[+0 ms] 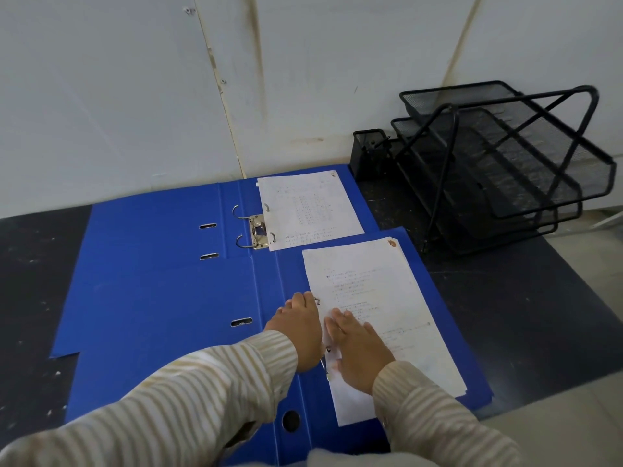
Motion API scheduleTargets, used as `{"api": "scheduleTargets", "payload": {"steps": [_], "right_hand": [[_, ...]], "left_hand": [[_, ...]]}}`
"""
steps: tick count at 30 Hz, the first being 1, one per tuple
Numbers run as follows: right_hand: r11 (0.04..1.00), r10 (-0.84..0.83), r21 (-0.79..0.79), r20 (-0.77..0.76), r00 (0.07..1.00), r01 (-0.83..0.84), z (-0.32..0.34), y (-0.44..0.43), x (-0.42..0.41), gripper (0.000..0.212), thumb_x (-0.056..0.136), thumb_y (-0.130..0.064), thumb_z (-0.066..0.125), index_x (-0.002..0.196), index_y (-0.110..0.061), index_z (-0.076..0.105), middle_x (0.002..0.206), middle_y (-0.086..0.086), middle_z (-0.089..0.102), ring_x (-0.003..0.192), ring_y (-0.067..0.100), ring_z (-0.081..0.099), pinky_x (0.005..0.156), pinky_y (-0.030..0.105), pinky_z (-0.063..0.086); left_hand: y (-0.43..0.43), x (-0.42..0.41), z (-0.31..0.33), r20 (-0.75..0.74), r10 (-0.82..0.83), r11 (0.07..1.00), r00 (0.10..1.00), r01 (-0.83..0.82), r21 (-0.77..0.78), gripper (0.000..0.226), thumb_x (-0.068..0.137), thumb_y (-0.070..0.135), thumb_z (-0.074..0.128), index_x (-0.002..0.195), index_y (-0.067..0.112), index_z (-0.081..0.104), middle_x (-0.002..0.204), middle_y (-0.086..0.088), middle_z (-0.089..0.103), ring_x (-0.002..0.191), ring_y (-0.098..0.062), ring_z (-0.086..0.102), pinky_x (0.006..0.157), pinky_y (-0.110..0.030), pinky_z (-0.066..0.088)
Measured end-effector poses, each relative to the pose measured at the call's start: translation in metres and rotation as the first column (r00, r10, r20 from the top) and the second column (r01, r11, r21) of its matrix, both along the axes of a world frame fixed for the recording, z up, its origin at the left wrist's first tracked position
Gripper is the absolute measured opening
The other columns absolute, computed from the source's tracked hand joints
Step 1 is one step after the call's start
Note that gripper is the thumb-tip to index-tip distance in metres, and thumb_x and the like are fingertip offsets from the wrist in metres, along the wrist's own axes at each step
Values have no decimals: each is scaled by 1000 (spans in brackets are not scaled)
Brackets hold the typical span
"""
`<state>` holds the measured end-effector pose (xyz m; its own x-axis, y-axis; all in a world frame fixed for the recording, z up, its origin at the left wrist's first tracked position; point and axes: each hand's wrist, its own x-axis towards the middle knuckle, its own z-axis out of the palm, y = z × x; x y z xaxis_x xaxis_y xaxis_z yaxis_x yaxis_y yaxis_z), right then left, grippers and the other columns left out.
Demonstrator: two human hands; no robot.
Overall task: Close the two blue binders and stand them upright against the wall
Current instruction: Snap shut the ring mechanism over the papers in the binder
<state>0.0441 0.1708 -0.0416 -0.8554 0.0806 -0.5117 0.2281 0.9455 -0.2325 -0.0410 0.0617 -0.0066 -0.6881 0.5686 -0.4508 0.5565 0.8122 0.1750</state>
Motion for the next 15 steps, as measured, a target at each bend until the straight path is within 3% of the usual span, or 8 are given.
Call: {"api": "scheduleTargets", "payload": {"steps": [5,10,15], "right_hand": [[999,-21,30,14,1000,20,1,-5,1,68,98,-22,38,151,-19,-3,160,-2,-11,148,22,-6,119,43,6],[996,-52,67,-35,998,54,-5,-10,16,60,100,-24,34,151,-20,3,160,1,-7,148,25,-3,119,45,9],[991,-136,-19,-93,986,134,-2,-14,30,52,99,-21,35,148,-22,18,160,1,5,148,23,3,119,41,8]], "left_hand": [[4,1,-2,6,21,999,1000,-21,-39,85,80,27,67,145,8,16,140,-10,35,123,-29,47,99,-38,46],[1,3,1,73,68,995,995,-73,72,83,82,33,67,145,10,18,144,-8,33,123,-28,47,100,-38,43],[-12,14,2,103,139,979,985,-153,138,89,90,39,57,152,14,-2,162,-6,1,141,-32,31,116,-44,27]]}}
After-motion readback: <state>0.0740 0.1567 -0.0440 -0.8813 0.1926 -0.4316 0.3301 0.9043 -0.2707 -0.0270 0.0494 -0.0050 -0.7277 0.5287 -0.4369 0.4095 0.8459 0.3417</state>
